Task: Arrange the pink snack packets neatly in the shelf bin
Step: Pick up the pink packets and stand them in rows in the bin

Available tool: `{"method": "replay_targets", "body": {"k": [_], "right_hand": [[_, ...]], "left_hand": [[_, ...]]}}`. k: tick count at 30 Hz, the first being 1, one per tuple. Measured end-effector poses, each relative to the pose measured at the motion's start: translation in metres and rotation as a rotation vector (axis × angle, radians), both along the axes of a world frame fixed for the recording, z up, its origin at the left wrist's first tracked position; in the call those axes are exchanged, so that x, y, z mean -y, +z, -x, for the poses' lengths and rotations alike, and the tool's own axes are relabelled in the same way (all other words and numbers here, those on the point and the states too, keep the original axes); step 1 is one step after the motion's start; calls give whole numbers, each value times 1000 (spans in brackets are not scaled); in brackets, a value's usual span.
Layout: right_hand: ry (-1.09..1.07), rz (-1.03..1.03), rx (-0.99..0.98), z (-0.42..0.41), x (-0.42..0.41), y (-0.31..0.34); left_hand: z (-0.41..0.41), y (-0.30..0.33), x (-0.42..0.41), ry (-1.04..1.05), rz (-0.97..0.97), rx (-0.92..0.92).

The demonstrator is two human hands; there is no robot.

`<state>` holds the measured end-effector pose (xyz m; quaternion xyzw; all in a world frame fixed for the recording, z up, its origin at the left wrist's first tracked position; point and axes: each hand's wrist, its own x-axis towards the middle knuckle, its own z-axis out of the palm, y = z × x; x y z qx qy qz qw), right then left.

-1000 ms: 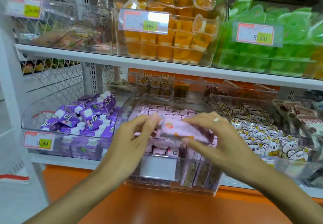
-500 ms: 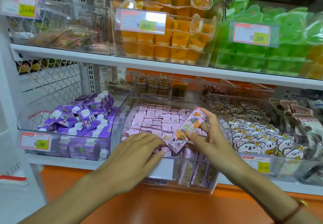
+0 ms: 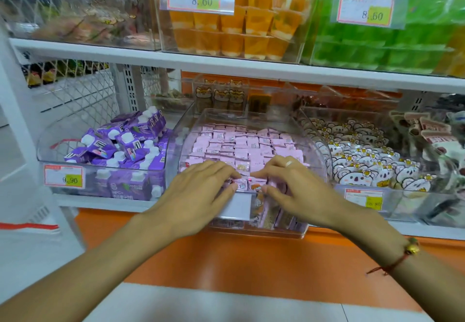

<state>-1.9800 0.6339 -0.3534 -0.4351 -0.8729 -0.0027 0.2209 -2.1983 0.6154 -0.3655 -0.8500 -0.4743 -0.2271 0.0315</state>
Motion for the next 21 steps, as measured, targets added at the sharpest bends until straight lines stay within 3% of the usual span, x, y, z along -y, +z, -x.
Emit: {"method": "replay_targets", "body": {"k": [7, 11, 15, 21], "right_hand": [[-6, 117, 89, -1, 2, 10], [-114, -15, -19, -19, 7, 24], [-149, -19, 118, -15, 6, 20], [-142, 61, -43, -6, 3, 13]], "left_hand": [[-9, -4, 2, 25, -26, 86], [-22, -7, 3, -33, -44, 18], [-25, -12, -1, -45, -17, -37], [-13, -5, -2, -64, -12, -8]]}}
